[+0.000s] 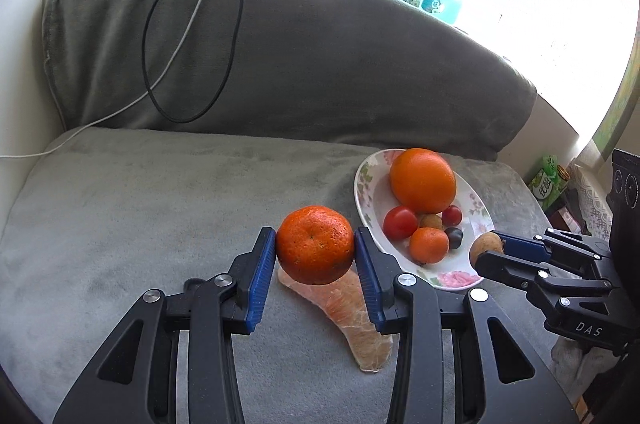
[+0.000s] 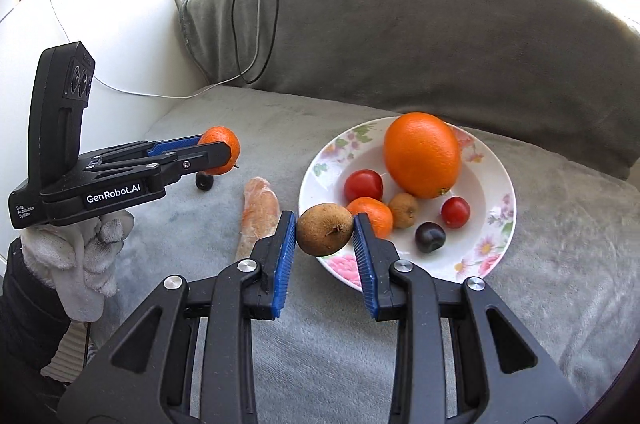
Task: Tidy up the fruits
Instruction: 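Carry both fruits into the plate and open both grippers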
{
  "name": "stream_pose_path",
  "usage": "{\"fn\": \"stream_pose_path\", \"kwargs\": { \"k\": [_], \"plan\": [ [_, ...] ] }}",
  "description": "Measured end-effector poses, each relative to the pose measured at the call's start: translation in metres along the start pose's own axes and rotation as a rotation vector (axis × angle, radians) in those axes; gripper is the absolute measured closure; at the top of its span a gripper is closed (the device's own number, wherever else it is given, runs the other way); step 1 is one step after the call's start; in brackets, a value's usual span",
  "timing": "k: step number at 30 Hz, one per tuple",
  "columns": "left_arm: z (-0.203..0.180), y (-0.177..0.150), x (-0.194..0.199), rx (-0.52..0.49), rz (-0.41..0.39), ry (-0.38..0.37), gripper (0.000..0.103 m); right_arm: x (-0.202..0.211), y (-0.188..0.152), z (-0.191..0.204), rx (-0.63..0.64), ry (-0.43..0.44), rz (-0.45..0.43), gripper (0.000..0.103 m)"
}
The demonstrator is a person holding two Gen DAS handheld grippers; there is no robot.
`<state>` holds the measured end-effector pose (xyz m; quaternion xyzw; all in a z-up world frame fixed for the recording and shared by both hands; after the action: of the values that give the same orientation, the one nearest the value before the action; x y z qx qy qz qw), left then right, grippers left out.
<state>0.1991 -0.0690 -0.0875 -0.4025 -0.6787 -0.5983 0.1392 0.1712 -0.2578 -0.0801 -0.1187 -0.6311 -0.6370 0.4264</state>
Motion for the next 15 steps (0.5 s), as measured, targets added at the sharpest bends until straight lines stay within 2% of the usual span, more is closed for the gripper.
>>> {"fn": "stream_pose_path", "kwargs": {
  "k": [15],
  "plan": [
    [-0.044, 0.021, -0.038, -0.067, 0.032, -0.039, 0.065, 0.002, -0.006, -0.043, -0.060, -0.052, 0.000, 0.072]
  ]
}}
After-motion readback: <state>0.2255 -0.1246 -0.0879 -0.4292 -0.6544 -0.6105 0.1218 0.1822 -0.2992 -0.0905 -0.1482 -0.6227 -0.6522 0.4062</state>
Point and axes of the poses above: each gripper's, at about its wrist camera, not at the fingertips, and x roughly against the way its jaws point, z to its left, y to its top, the point moved 3 cm from there along -x, roughly the way its jaws point, and after that the axes turned 1 degree about z, right-handed, at the moved point
